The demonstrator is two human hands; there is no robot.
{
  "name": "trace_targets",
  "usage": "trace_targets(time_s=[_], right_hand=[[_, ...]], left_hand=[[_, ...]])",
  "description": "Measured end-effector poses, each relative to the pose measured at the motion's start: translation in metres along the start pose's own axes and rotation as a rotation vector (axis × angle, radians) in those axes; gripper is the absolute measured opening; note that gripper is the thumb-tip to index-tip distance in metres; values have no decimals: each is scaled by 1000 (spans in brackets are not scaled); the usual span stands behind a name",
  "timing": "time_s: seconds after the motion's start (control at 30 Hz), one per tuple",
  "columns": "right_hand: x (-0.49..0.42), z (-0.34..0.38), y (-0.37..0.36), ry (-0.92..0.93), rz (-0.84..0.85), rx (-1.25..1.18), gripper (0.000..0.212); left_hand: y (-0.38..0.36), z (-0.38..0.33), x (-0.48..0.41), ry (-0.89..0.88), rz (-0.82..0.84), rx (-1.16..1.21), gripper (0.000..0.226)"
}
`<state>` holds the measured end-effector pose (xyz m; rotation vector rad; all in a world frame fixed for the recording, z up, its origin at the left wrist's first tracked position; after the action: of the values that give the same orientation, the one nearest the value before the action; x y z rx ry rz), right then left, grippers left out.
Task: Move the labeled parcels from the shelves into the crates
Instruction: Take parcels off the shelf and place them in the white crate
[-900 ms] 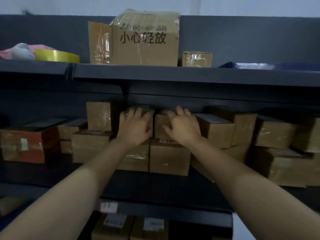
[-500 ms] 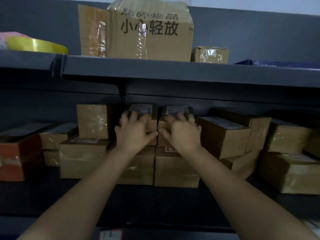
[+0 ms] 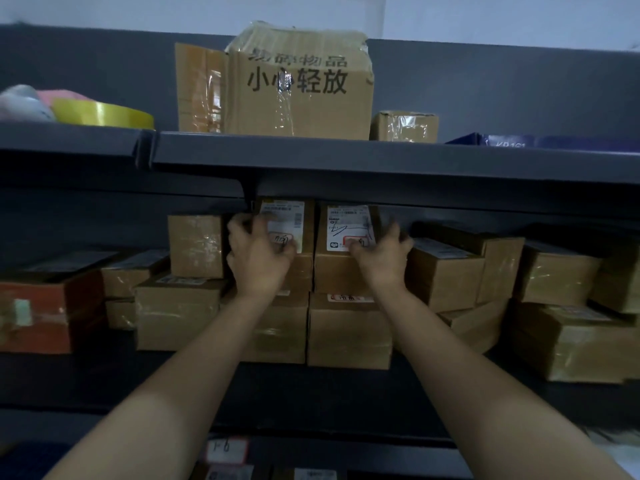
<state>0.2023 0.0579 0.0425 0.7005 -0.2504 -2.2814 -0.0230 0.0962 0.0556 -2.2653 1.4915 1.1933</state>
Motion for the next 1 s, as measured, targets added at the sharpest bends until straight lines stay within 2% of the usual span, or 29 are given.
trace_targets(time_s=[0.03, 0.13, 0.2, 0.43, 0.63, 0.73, 0.8, 0.87, 1.0], right_hand=[[-1, -6, -7, -59, 68, -60, 78], [2, -19, -17, -174, 185, -199, 57], [3, -22, -16, -192, 212, -238, 56], [19, -23, -9, -168, 287, -431, 63], [47, -24, 9, -128, 335, -523, 64], [69, -20, 28, -124, 331, -493, 85], [81, -19, 53, -75, 316, -484, 91], [92, -20, 88, -24, 282, -490, 81], [110, -49, 187, 41, 180, -489, 82]], left_hand=[[1, 6, -1, 43, -9, 53, 62], [-7, 27, -3, 201, 52, 199, 92], [-12, 36, -3, 264, 89, 248, 101], [-9, 49, 14, 348, 51, 470, 93], [19, 33, 41, 380, -63, 552, 78], [38, 14, 63, 406, -151, 564, 68], [47, -1, 81, 413, -190, 600, 61], [45, -23, 105, 413, -193, 619, 62], [8, -93, 168, 423, -109, 686, 65]])
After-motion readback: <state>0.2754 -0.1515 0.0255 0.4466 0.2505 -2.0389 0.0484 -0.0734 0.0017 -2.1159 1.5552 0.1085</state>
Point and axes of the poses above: each hand's wrist, its own x-axis away from the middle knuckle, its own y-axis out of the back of the hand, z = x × y, the point moved 9 cm from there along -x, towards the middle knuckle, and after that the axes turned 7 degrees about x, right-handed, at the moved point
